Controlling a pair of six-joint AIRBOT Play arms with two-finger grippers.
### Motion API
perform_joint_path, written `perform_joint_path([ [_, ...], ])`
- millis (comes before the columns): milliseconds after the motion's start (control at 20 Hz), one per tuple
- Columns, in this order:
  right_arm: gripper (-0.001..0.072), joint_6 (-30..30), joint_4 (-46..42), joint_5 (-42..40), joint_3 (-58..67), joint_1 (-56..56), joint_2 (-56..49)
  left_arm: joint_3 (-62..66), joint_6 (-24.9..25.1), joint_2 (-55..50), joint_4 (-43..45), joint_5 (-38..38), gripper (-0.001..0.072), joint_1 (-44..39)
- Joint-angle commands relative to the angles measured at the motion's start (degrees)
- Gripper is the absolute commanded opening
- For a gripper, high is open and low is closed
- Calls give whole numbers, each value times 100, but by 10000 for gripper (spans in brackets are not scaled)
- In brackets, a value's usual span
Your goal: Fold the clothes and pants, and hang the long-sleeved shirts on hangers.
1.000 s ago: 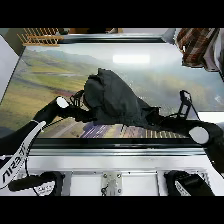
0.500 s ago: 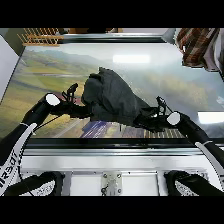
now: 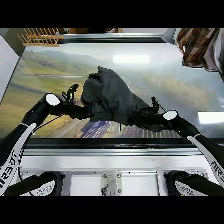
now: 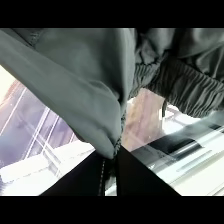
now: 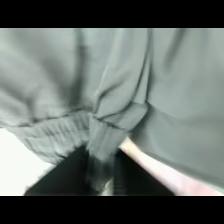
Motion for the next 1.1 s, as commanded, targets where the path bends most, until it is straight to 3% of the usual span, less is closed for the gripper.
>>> perform_joint_path([
  [0,18,-800,494,140,11,-11,107,7,0,15,-13,-149,17,46],
  [100,17,-780,-205,313,201,-125,470,61,-7,212,-26,-223,17,201],
  [200,16,-190,-1530,774,885,-391,1010,511,-50,614,-74,-612,17,448],
  [300,16,470,-2747,1580,2109,-654,1530,1314,-122,1226,-621,-970,16,643],
  [400,15,817,-3355,2190,3626,-717,1871,2190,-317,1797,-1405,-940,16,629],
  [600,16,1445,-3355,2347,6446,-710,2085,3884,-372,2621,-1578,304,16,-118],
  [750,16,1665,-3331,2168,7742,-710,2096,4732,-367,2885,-1193,1502,16,-931],
  [900,16,1681,-3156,1471,8212,-710,2269,5508,-328,2769,-623,2243,16,-1823],
  [1050,15,1676,-2868,841,8212,-710,2461,6618,-326,2186,-79,2310,17,-2632],
])
